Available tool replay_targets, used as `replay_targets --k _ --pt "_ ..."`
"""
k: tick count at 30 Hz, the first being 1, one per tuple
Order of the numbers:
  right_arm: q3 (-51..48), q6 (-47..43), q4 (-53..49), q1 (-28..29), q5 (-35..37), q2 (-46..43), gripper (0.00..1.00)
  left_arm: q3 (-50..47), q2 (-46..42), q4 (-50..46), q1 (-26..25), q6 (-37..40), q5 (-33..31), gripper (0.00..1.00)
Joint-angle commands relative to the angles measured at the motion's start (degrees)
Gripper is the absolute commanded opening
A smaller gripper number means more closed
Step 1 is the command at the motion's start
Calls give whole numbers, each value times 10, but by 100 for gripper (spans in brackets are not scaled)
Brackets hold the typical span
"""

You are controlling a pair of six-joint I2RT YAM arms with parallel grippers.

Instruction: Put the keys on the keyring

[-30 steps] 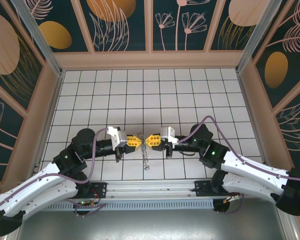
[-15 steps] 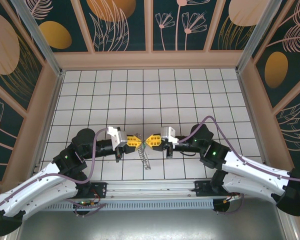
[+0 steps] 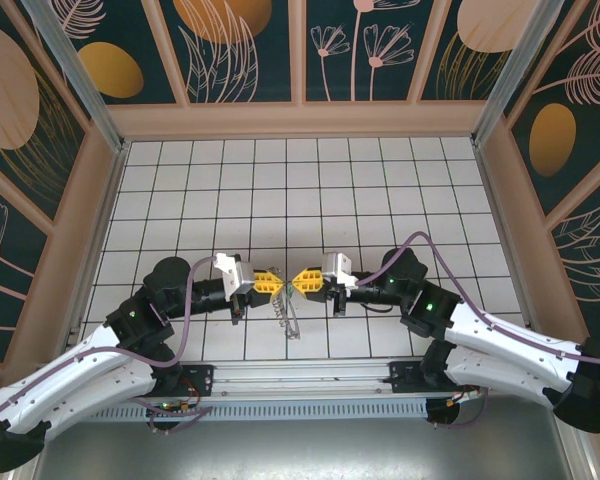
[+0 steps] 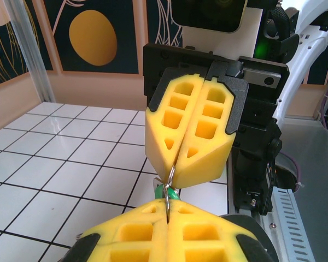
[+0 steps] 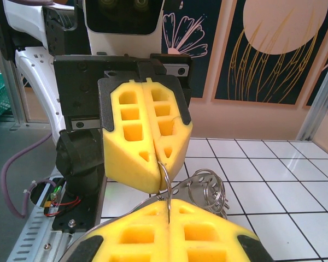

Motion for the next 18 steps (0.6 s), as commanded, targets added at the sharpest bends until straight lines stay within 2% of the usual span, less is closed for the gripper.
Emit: replay_targets --k 1,18 --pt "22 -5 9 3 6 -9 0 11 -5 18 -1 8 11 0" --pt "23 -1 10 4 2 -14 0 11 -5 16 -2 10 11 0"
